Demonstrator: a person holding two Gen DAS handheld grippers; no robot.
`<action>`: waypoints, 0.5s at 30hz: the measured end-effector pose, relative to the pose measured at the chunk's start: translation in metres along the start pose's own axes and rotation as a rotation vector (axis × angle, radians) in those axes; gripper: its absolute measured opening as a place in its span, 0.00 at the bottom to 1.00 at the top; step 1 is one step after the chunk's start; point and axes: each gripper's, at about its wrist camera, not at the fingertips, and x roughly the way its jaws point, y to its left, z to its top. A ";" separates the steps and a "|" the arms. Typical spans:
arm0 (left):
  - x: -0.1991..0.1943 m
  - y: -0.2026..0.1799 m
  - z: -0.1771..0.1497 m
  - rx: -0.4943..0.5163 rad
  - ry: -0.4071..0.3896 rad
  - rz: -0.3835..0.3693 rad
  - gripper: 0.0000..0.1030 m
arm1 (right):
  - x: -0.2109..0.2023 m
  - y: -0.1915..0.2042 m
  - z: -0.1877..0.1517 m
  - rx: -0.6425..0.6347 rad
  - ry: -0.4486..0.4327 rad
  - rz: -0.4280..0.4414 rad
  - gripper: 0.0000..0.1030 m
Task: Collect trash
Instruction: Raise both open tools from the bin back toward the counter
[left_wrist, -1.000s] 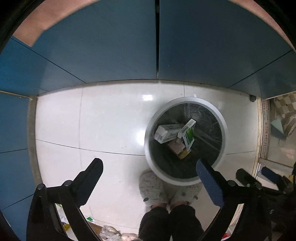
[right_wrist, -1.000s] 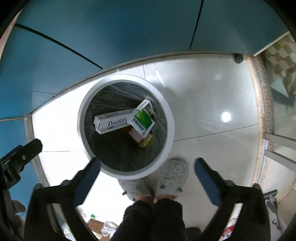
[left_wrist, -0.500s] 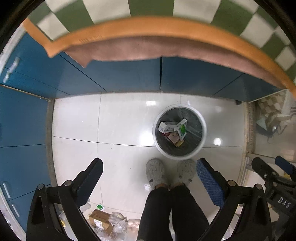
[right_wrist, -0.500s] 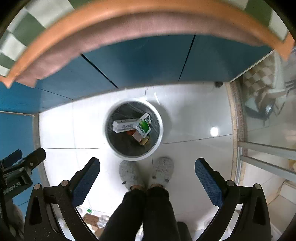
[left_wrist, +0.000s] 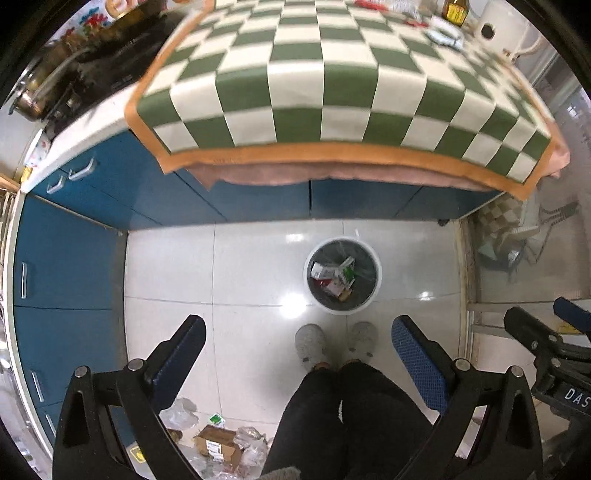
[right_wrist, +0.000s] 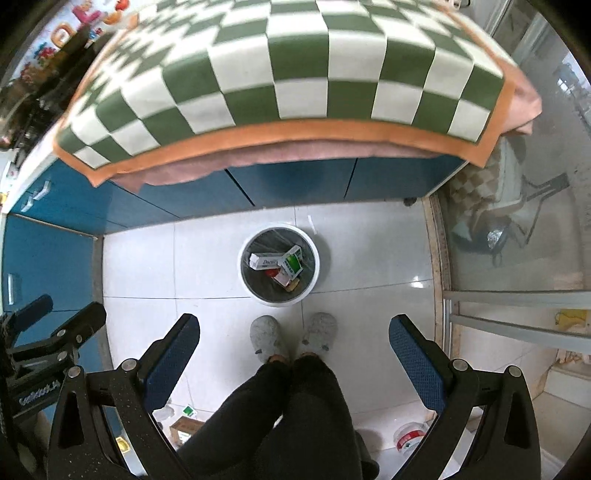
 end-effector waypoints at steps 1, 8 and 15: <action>-0.008 0.003 0.002 -0.006 -0.013 -0.010 1.00 | -0.009 0.001 -0.001 0.002 -0.005 0.004 1.00; -0.048 0.013 0.033 -0.036 -0.122 0.014 1.00 | -0.061 0.012 0.007 0.023 -0.073 0.066 1.00; -0.067 0.002 0.106 -0.025 -0.256 0.079 1.00 | -0.079 -0.016 0.074 0.123 -0.154 0.131 1.00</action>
